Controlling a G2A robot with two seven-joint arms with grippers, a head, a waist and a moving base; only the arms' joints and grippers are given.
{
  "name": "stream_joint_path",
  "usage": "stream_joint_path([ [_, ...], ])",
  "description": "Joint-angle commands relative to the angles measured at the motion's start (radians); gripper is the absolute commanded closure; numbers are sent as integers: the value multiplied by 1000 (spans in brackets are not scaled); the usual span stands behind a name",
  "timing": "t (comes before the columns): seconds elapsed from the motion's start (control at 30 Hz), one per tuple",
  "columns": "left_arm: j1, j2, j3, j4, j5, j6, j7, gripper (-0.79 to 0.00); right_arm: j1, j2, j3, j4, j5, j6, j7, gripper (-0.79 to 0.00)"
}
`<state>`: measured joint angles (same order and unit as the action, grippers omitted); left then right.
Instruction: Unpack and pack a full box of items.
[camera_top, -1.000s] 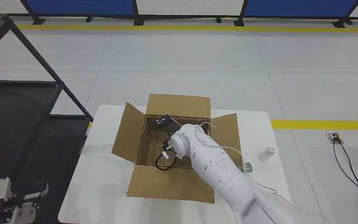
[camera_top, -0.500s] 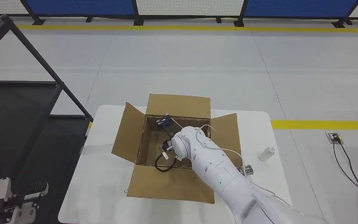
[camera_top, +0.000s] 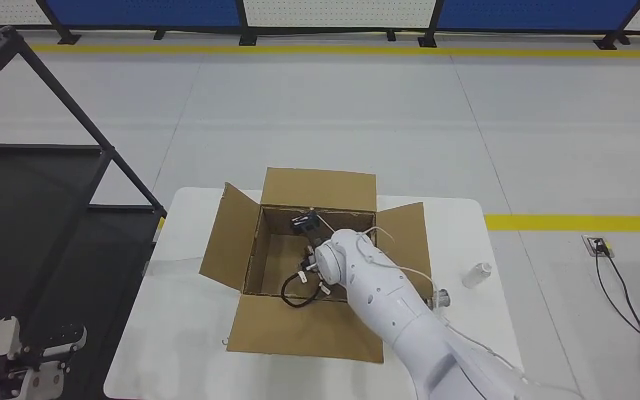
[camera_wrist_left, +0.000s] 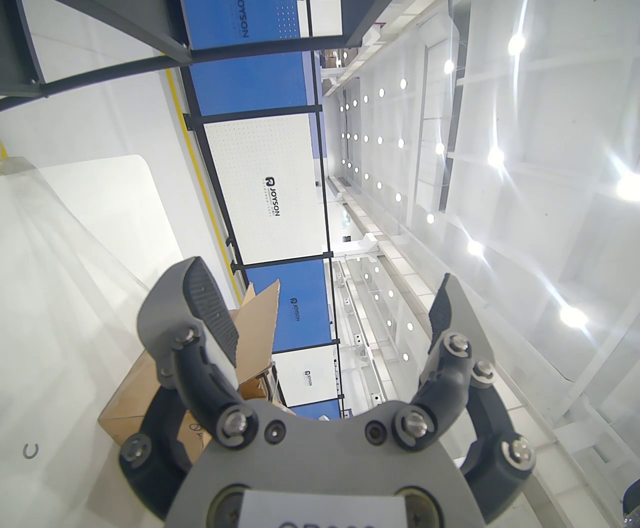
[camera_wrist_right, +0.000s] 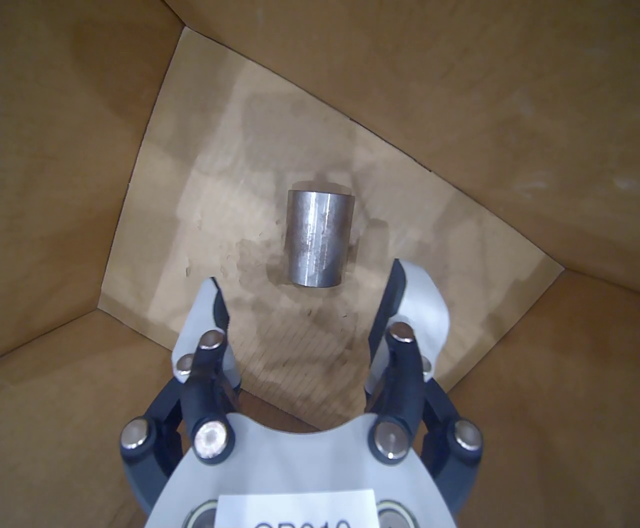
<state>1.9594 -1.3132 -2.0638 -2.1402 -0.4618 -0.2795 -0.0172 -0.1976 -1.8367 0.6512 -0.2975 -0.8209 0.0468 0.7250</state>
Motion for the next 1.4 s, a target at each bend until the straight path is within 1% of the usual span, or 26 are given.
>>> stream_joint_path([
  [0.0,0,0,0,0,0,0,0,-785,3,-7,0,15,0,7,-6,-576],
  [0.07,0,0,0,0,0,0,0,-785,6,-13,2,26,6,0,-16,-665],
  [0.1,0,0,0,0,0,0,0,-785,7,-16,3,31,7,-10,-22,-785],
  [0.2,-4,0,1,1,1,3,-2,-785,14,-19,8,41,10,-38,-54,-785],
  [0.27,-10,0,4,6,13,11,-26,-785,15,-20,15,47,17,-52,-83,-785],
  [0.33,-12,1,12,8,30,10,-58,-785,13,-21,21,52,23,-42,-107,-785],
  [0.43,-4,1,25,8,62,-14,-115,-785,5,-25,34,52,42,-18,-136,-785],
  [0.53,11,1,35,9,90,-59,-175,-785,-1,-29,41,58,54,-16,-147,-785],
  [0.7,37,-2,41,15,100,-109,-229,-785,-15,-43,48,66,66,37,-185,-785],
  [0.83,46,-5,41,18,104,-121,-230,-785,-15,-55,52,81,68,98,-201,-785],
  [1.2,47,-5,41,18,107,-122,-228,-785,-15,-55,52,81,68,98,-201,-785],
  [1.27,47,-5,41,18,107,-122,-228,-785,-31,-54,50,72,63,96,-210,-785],
  [1.37,35,-5,45,14,117,-111,-229,-785,-49,-55,44,49,34,174,-260,-785],
])
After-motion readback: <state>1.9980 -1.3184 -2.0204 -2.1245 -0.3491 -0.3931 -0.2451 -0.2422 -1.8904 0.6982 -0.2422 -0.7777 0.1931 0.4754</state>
